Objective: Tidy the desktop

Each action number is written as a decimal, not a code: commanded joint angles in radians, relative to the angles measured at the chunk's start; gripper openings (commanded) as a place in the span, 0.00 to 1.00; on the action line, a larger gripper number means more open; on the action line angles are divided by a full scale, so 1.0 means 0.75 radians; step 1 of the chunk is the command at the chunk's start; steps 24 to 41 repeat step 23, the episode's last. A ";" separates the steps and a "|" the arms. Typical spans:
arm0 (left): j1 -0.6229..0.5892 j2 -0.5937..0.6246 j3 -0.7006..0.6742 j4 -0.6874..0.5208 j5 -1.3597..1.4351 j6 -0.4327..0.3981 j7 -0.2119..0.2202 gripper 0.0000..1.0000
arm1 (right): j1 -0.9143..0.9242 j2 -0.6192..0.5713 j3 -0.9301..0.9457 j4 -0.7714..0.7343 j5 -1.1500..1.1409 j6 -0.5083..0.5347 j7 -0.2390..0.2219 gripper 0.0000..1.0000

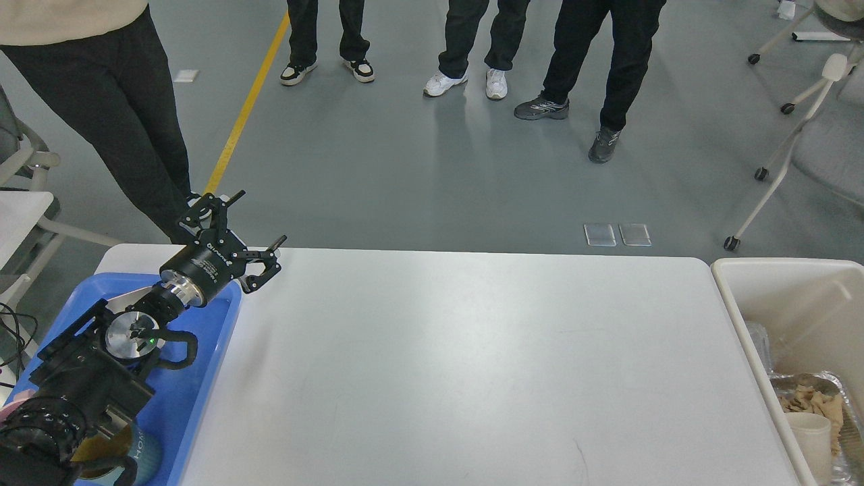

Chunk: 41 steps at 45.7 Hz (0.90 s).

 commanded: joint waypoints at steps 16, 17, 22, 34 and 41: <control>-0.004 -0.050 -0.004 0.000 -0.012 0.105 -0.043 0.97 | 0.136 0.470 0.043 0.014 0.255 0.346 0.324 1.00; -0.010 -0.053 -0.002 0.000 -0.012 0.114 -0.045 0.97 | 0.132 0.481 0.043 0.014 0.255 0.348 0.330 1.00; -0.028 -0.077 0.000 0.000 -0.008 0.155 -0.047 0.97 | 0.097 0.495 0.041 0.014 0.255 0.381 0.338 1.00; -0.028 -0.077 0.000 0.000 -0.006 0.159 -0.047 0.97 | 0.095 0.497 0.041 0.014 0.255 0.387 0.338 1.00; -0.028 -0.077 0.000 0.000 -0.006 0.159 -0.047 0.97 | 0.095 0.497 0.041 0.014 0.255 0.387 0.338 1.00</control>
